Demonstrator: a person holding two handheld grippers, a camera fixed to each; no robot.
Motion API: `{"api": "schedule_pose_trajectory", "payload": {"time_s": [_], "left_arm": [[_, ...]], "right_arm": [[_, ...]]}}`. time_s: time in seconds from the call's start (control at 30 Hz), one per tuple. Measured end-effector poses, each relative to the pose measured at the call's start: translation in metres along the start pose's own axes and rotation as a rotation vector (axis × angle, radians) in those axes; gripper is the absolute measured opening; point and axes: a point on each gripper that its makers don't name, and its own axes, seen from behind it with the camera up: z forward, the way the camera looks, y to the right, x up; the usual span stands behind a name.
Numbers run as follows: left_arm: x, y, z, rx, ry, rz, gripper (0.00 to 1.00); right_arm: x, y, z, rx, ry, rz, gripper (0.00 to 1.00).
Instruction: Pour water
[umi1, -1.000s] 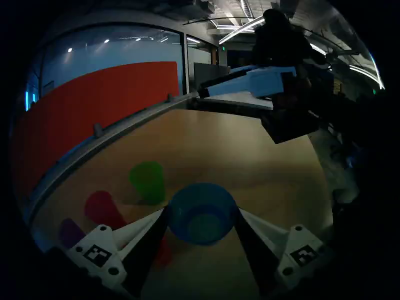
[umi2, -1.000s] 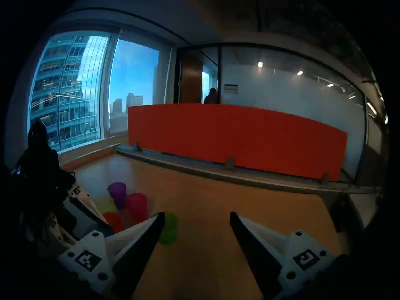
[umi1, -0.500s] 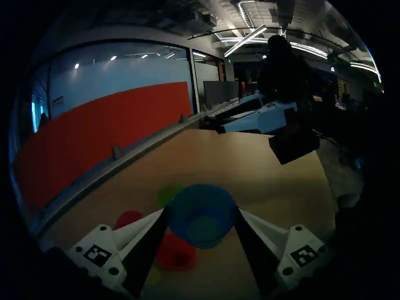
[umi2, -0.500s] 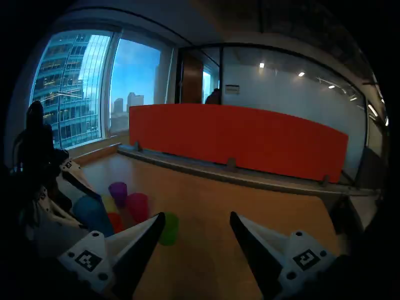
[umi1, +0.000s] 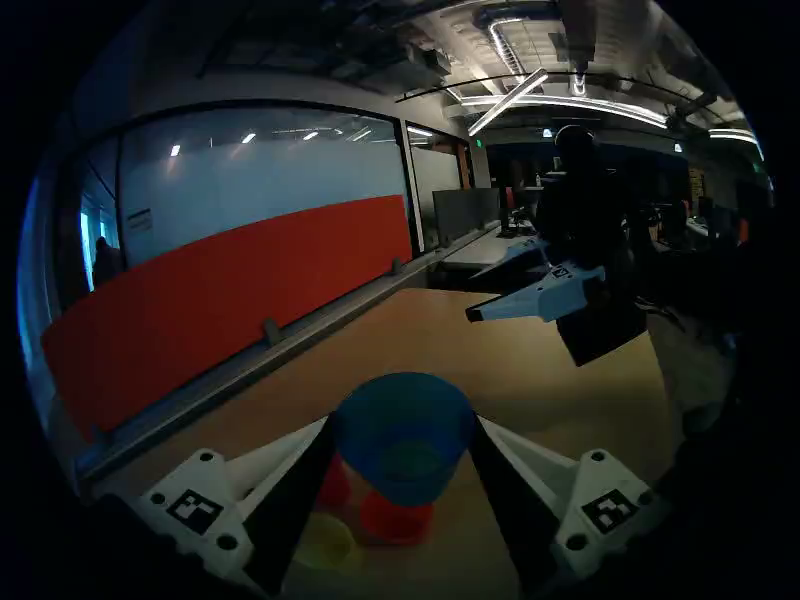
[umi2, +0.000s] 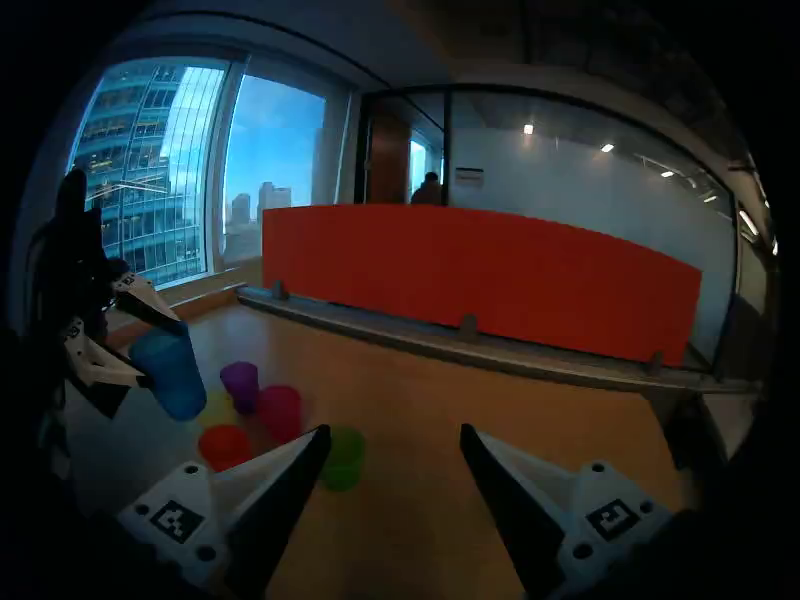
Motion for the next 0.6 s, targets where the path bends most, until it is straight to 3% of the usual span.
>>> {"api": "schedule_pose_trajectory", "payload": {"time_s": [0.6], "left_arm": [[0.023, -0.022, -0.031, 0.052, 0.061, -0.03, 0.9]], "right_arm": [[-0.007, -0.016, 0.01, 0.044, -0.028, -0.013, 1.0]]}}
